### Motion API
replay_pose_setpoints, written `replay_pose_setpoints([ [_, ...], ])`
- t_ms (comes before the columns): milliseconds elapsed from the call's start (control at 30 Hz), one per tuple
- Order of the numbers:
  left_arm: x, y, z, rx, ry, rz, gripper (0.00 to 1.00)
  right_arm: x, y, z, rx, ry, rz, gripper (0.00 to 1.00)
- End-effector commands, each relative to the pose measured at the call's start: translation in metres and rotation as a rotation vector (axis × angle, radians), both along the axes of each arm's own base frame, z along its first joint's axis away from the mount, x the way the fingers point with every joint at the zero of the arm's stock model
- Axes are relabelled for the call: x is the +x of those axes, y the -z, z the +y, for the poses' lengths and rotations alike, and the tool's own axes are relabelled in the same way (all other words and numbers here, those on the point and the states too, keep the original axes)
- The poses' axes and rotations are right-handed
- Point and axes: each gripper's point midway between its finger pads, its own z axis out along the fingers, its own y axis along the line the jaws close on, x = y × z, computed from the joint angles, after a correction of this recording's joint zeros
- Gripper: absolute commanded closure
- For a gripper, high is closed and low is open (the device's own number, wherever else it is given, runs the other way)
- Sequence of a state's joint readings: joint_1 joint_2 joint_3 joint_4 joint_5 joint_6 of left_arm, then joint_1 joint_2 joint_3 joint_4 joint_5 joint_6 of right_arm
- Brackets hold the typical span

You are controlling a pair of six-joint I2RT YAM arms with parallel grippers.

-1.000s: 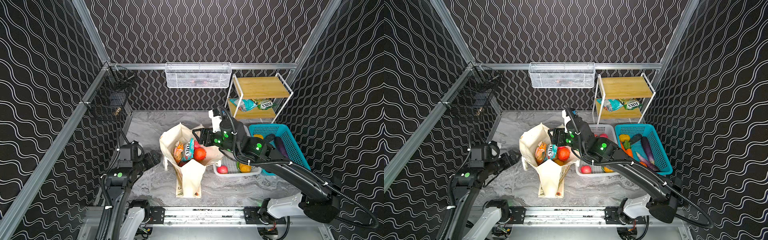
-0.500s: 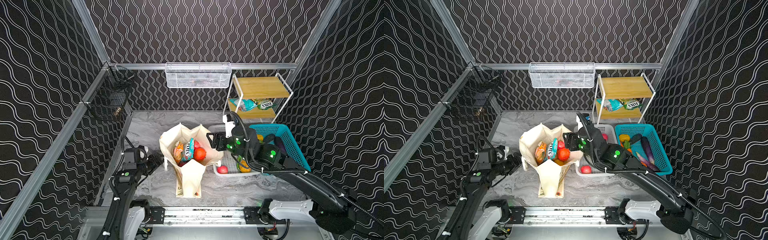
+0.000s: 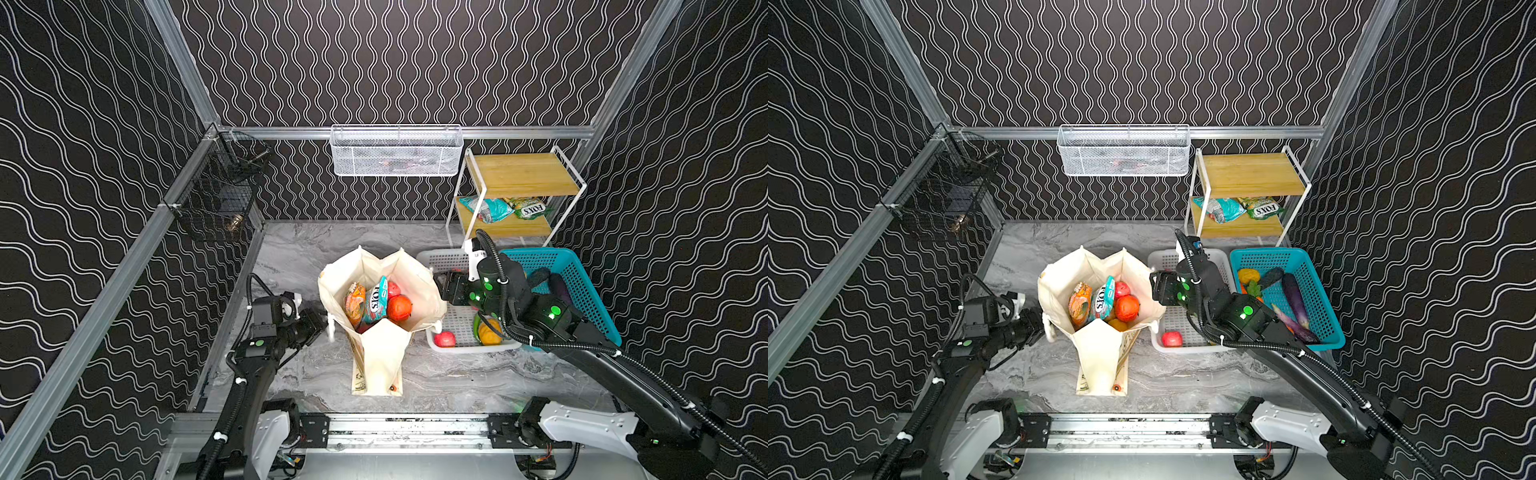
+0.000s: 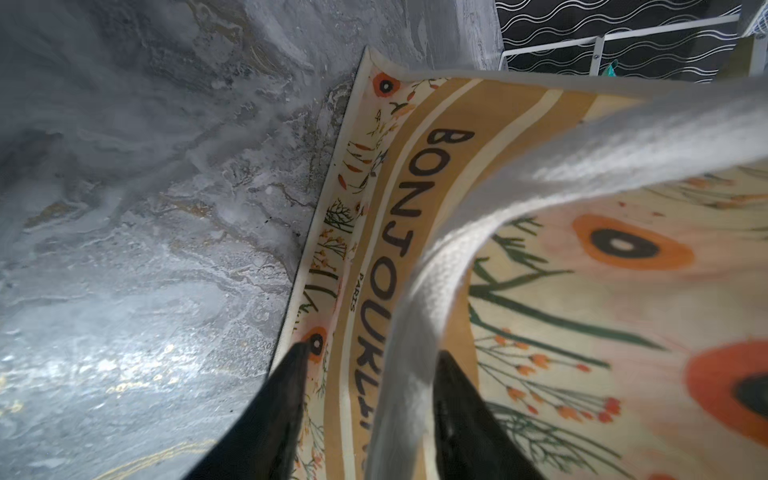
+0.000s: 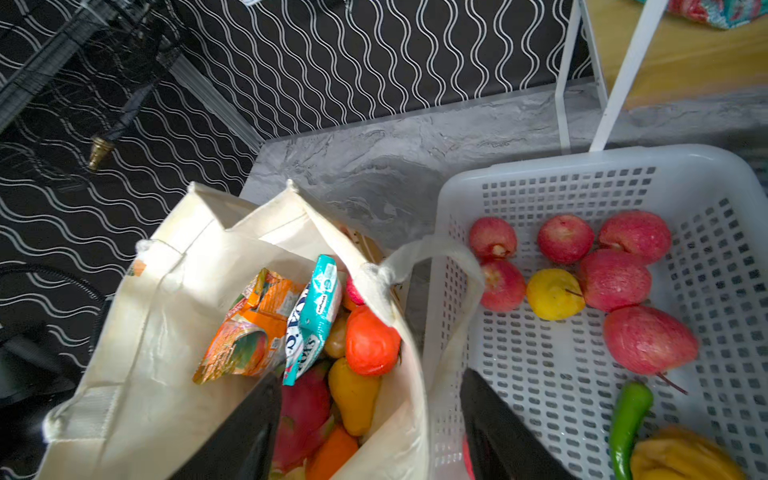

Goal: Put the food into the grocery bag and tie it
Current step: 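Lift the right gripper out of the tote while the left gripper releases the handle, then grasp the tote handle farthest from the robot with the right gripper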

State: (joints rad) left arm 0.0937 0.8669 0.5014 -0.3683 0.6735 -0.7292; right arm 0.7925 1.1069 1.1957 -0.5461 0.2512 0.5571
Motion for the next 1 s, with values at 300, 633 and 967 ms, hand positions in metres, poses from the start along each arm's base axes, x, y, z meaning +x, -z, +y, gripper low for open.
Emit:
replay_pose_setpoints([
  [300, 0.003, -0.017, -0.001, -0.003, 0.013, -0.041, 0.92, 0.014, 0.043, -0.034, 0.095, 0.052, 0.118, 0.34],
  [633, -0.008, -0.048, 0.026, 0.058, -0.078, -0.042, 1.00, 0.022, 0.090, -0.056, 0.173, 0.100, 0.247, 0.35],
  [967, -0.012, -0.091, 0.046, 0.134, -0.128, -0.088, 1.00, 0.024, 0.131, -0.043, 0.235, 0.063, 0.364, 0.35],
])
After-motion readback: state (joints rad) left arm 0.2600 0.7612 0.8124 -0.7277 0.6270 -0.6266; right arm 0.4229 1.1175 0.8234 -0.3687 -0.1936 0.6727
